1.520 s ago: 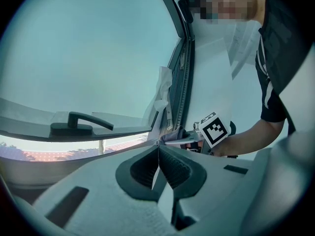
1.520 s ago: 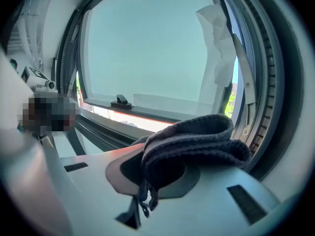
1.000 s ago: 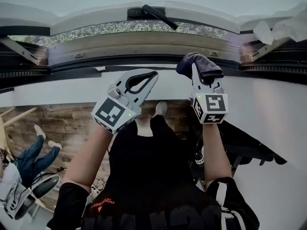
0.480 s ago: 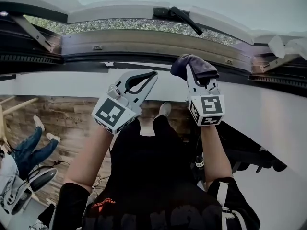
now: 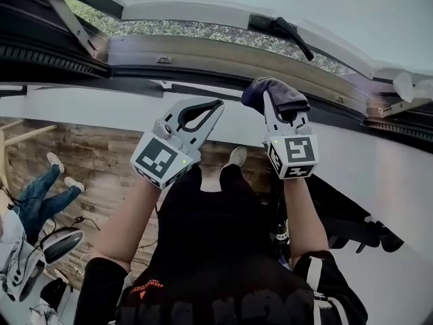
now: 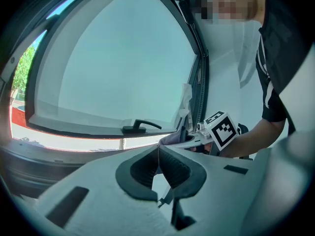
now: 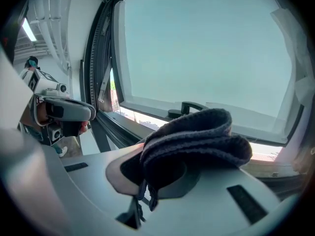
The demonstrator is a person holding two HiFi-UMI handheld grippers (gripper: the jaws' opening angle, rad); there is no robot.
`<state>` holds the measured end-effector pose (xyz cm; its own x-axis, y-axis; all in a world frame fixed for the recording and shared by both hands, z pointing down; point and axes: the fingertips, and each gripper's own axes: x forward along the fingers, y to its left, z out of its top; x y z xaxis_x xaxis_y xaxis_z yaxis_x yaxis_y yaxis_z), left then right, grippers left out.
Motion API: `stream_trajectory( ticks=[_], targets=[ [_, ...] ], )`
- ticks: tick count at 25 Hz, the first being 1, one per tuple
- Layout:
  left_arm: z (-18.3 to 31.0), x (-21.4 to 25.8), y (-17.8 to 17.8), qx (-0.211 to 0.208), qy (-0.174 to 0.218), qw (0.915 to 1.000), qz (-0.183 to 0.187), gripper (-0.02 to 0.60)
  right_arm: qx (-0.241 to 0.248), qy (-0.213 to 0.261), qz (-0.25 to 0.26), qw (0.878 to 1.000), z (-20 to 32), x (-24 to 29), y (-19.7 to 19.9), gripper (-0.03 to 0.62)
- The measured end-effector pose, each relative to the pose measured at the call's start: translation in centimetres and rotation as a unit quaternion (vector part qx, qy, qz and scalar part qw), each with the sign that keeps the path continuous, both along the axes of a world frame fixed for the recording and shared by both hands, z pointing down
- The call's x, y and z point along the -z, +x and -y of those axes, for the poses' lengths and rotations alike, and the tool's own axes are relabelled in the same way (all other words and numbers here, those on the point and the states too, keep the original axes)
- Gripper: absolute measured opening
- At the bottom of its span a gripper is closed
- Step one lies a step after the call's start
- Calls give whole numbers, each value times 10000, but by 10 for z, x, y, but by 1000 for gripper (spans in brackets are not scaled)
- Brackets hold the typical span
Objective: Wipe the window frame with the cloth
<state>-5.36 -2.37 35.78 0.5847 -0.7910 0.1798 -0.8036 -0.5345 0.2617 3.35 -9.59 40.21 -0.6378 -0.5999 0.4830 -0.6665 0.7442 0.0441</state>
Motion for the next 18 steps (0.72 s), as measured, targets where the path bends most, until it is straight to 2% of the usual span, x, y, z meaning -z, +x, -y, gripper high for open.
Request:
stream_trajectory(
  ticks=[5,18],
  targets=[
    [-8,2,-18,103,109,9999,65,21,217,-19,42,9998,-8,0,-27,32],
    [-27,0,-69,525,-26,9986,4,21,696,-46,96,9975,-25,0,-92,32]
  ],
)
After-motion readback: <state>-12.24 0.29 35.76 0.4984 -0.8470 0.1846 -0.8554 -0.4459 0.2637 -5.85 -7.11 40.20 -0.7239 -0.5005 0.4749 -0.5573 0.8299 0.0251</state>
